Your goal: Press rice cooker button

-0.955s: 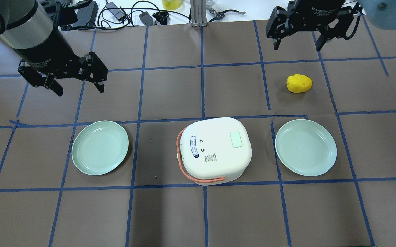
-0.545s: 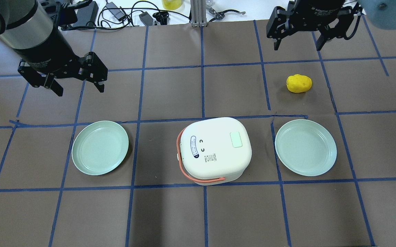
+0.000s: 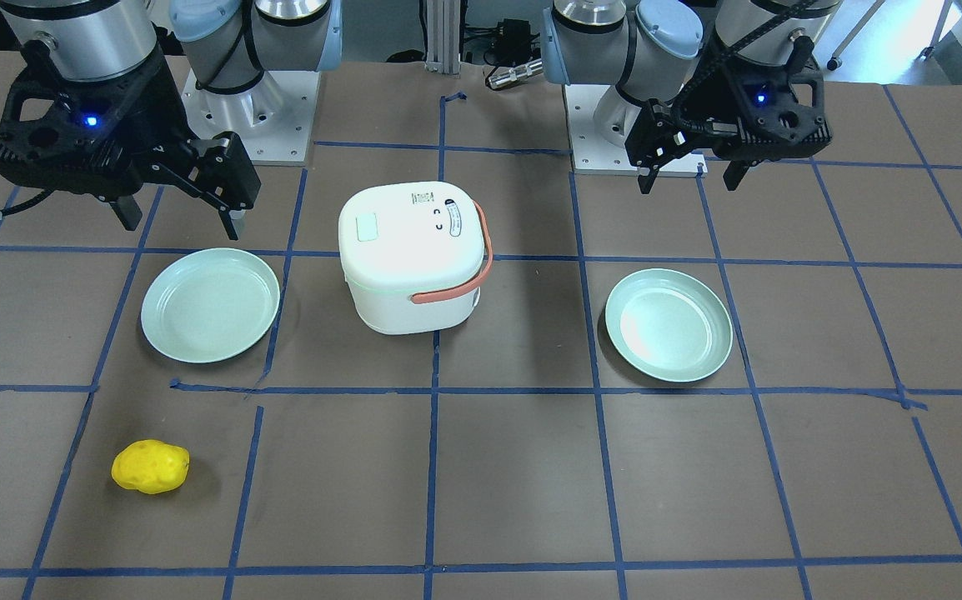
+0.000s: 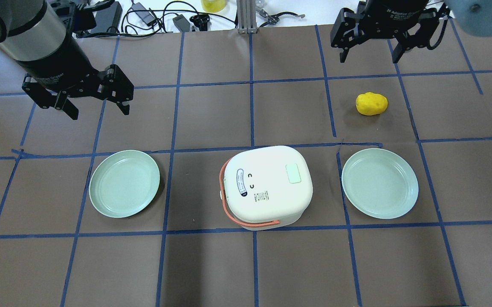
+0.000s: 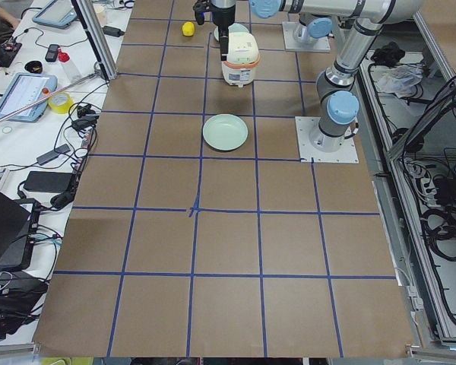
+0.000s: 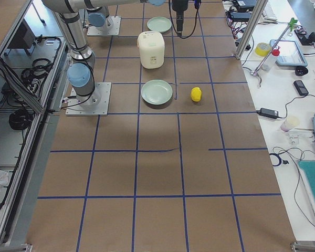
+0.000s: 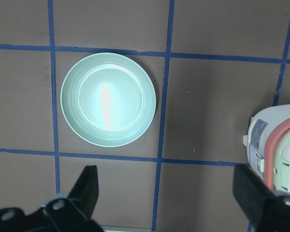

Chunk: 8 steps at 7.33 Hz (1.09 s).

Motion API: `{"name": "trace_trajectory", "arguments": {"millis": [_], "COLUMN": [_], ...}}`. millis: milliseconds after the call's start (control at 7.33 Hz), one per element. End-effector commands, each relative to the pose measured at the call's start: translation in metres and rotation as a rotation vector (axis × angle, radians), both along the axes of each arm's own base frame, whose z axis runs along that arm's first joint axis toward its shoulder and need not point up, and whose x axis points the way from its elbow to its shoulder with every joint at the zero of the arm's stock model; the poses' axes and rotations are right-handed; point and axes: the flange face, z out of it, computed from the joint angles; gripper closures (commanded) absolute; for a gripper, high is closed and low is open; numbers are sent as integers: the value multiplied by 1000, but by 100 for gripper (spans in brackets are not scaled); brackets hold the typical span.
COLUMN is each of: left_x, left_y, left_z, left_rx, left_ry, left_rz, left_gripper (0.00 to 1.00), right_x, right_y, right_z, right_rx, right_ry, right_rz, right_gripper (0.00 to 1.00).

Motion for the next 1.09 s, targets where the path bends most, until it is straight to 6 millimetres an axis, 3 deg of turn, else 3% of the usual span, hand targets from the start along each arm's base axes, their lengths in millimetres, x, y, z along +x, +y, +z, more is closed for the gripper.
{"name": "trace_trajectory", "arguments": {"millis": [0,545,682,955], "left_x": [0,0,0,0], "left_y": [0,0,0,0], "left_z": [0,0,0,0], "left_rx": [0,0,0,0], "left_ry": [0,0,0,0], "left_rz": [-1,1,-1,-1], "left_gripper": [0,0,0,0], "right_x": [0,3,5,13], "right_y": [0,1,2,7], "right_z": [-1,-2,-10,-17], "right_rx": [2,5,13,30], "right_ry": [-1,-4,-7,-7], "right_rz": [0,5,7,15], "right_gripper": [0,0,1,10]}}
